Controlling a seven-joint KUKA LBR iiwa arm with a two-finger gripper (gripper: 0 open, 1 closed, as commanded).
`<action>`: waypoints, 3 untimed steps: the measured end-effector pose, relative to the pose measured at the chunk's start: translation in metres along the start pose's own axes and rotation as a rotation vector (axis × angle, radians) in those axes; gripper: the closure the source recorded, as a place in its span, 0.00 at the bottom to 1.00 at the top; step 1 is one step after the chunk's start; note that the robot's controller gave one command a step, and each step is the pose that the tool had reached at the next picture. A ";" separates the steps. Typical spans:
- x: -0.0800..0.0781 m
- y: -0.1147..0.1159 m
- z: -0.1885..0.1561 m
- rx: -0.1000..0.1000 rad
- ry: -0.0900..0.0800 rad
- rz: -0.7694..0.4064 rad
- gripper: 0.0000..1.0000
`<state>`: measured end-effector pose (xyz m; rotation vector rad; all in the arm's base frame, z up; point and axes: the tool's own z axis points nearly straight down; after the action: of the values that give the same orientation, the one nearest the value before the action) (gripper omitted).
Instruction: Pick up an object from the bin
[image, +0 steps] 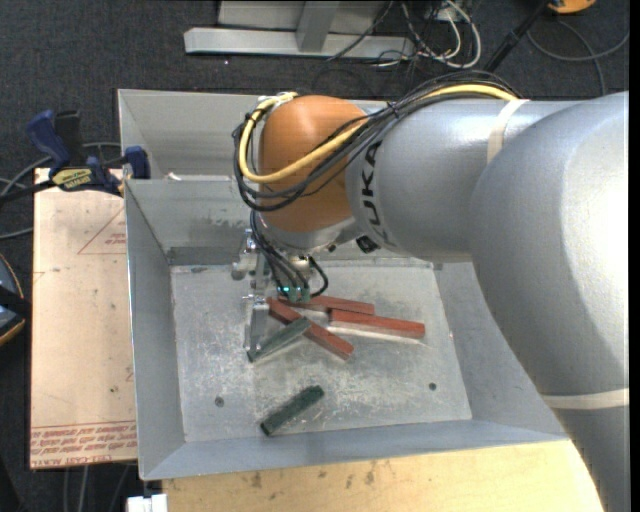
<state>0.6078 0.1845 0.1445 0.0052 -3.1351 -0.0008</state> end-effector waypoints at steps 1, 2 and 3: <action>-0.002 -0.001 -0.005 -0.001 -0.007 0.003 0.00; 0.014 -0.054 0.068 -0.005 -0.028 -0.089 1.00; 0.014 -0.054 0.068 -0.005 -0.028 -0.089 1.00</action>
Offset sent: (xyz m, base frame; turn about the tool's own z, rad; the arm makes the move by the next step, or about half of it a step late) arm -0.0207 -0.0560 -0.0745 -0.0921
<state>0.5932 0.1300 0.0764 0.1460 -3.1597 -0.0089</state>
